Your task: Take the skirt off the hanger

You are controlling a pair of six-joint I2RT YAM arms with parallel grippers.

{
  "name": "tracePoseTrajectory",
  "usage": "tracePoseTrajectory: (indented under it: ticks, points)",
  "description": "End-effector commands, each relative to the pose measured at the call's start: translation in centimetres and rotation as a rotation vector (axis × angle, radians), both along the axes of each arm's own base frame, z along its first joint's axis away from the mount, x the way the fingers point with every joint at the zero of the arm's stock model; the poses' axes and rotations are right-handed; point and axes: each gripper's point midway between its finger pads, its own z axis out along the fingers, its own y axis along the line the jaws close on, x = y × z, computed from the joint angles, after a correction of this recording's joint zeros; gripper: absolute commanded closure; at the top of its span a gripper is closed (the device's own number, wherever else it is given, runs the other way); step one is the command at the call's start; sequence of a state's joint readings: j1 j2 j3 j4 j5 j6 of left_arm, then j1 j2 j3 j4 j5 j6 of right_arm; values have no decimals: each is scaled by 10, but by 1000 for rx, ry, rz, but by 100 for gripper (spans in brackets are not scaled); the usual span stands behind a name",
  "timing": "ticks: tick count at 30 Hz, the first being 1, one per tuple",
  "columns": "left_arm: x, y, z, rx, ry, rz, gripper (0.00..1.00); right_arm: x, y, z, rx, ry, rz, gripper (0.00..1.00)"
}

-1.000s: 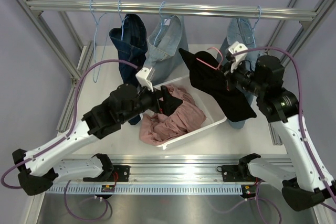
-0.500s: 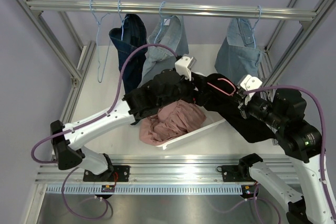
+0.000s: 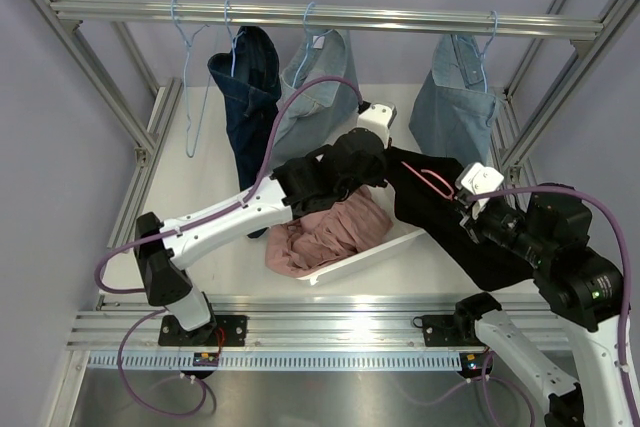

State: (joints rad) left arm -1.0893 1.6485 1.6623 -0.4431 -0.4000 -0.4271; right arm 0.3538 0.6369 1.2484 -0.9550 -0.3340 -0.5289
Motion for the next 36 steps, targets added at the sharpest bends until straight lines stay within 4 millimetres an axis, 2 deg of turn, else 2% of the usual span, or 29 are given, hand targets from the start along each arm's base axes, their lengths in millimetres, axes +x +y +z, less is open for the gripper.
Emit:
tracePoseTrajectory:
  ticks: [1,3,4,6,10,14,18,23,24,25,26,27,28,30,36]
  points:
    - [26,27,30,58,-134,141,100,-11,-6,-2,-40,-21,20,100]
    - [32,42,46,101,-193,186,100,-18,-13,-14,-88,-9,19,100]
    - [38,57,54,133,-227,250,100,-21,-15,-20,-109,-1,23,100]
    - [46,72,63,186,-263,287,100,-36,-20,-29,-141,3,47,100]
    - [59,97,44,266,-217,318,100,-59,-24,-26,-141,-13,75,100]
    - [64,105,25,220,-159,300,100,-75,-27,-20,-115,-30,81,100]
    - [69,109,8,205,-104,276,100,-86,-27,7,-53,-90,75,100]
    - [60,97,2,121,-69,197,100,-82,-31,48,38,-167,-2,100]
    - [53,96,-1,100,-62,164,100,-73,-35,51,44,-162,-48,100]
    - [47,82,8,15,-75,97,100,-66,-38,50,54,-153,-88,100]
    - [42,77,11,-31,-74,72,100,-57,-40,57,91,-161,-134,100]
    - [36,75,16,-84,-88,40,100,-48,-48,57,93,-165,-200,100]
    - [26,66,18,-124,-73,-22,100,-41,-51,53,99,-154,-236,100]
    - [15,58,23,-186,-64,-80,100,-28,-56,57,150,-153,-313,100]
    - [-26,18,39,-311,-50,-306,100,-4,-51,68,294,-121,-389,100]
